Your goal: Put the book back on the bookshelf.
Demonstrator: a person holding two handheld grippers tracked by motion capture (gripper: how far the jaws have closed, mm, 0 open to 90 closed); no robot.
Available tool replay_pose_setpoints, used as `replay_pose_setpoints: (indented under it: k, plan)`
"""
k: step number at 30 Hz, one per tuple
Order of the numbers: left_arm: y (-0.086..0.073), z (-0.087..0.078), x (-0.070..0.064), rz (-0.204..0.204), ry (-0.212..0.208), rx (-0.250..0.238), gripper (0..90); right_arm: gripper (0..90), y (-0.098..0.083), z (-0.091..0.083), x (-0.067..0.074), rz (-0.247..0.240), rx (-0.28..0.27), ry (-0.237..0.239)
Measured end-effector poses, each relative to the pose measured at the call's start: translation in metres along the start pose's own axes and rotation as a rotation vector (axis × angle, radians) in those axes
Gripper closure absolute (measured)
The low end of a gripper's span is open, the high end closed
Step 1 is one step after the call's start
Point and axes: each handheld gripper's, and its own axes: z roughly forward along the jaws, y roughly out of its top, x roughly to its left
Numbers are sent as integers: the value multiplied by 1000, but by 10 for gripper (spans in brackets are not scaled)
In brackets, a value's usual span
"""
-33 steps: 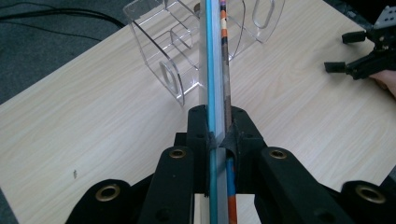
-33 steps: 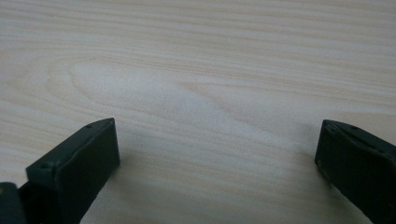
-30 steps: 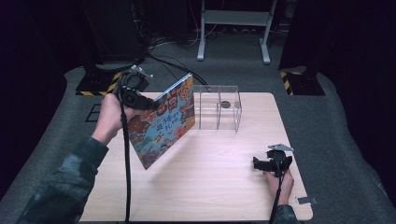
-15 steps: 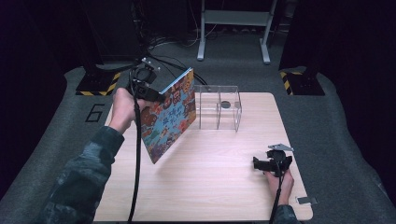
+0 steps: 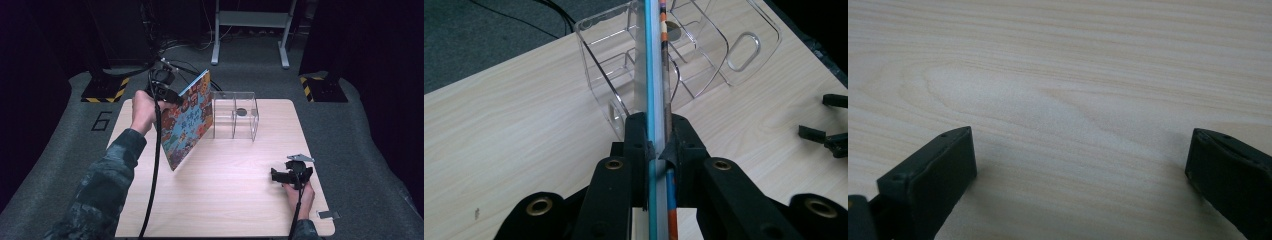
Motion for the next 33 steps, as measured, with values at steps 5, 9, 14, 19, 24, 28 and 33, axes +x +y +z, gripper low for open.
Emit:
replay_pose_setpoints:
  k: [5,9,14,19,24,28,33]
  plan:
    - [2,8,5,-27,0,6,806,0,0,0,0,0,-2,-2]
    - [3,13,8,-41,-7,8,805,0,0,1,0,1,-9,-1]
    - [3,19,10,-73,-2,1,805,0,0,0,0,0,-4,-3]
    - [2,21,11,-105,0,-3,804,0,0,0,1,5,-8,0]
    - [1,23,13,-143,-7,-9,804,0,0,0,1,-1,-8,-2]
    - [2,22,14,-182,-3,-35,803,0,0,0,0,-10,-5,-2]
    - [3,20,15,-211,-4,-61,803,0,0,-1,1,2,0,-5]
